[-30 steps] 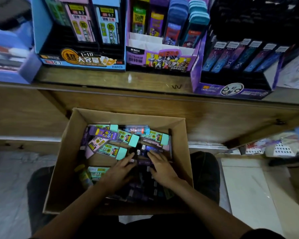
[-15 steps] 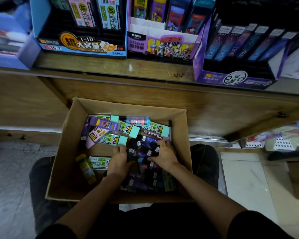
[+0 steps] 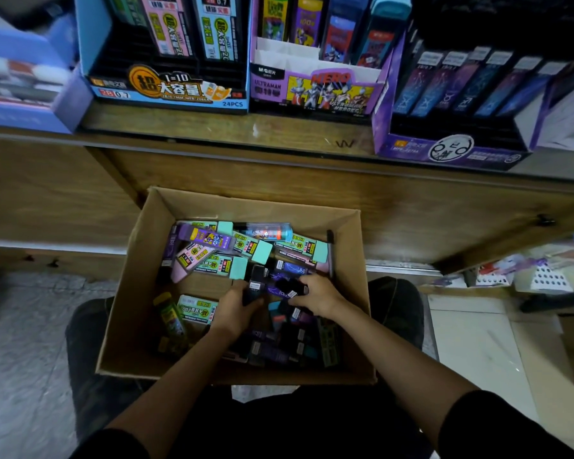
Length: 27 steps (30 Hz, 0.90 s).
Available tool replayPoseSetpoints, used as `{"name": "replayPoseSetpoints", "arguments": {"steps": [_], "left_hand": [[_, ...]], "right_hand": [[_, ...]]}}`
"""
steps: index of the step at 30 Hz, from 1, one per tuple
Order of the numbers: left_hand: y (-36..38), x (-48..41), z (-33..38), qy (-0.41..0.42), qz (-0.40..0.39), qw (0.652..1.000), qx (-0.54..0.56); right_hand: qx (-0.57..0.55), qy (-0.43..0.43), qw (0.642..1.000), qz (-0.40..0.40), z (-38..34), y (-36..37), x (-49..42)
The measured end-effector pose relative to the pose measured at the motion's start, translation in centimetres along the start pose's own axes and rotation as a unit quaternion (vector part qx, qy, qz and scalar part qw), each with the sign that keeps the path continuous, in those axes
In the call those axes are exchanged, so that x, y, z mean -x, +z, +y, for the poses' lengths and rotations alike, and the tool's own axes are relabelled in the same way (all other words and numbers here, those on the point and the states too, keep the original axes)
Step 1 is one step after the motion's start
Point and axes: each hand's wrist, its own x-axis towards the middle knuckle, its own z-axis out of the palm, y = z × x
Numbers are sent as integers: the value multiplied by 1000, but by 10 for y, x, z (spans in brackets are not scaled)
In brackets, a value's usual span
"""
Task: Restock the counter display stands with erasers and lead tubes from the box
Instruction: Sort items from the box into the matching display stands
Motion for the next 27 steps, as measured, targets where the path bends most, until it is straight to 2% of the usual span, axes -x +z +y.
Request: {"name": "replayPoseSetpoints", "arguments": {"steps": [5,10,16,22,25,27], "left_hand": [[-13,7,15,27,29,995,94],[-22,16,37,35,12,975,221],[-31,19,64,-28,29,910,413],[-45,15,88,33,27,873,485],[-49,14,92,52,42,864,499],[-51,15,92,62,44,870,486]], "right_hand": [[-93,-42,992,74,-7,-14,3],[-191,-90,969,125,-31,-30,12],[-359,-91,927,55,-63,-39,34],[-378,-117,918,-9,-84,-40,54],[-360,-120,925,16,-88,-40,60],[-382,-124,914,49,-90,-42,63]]}}
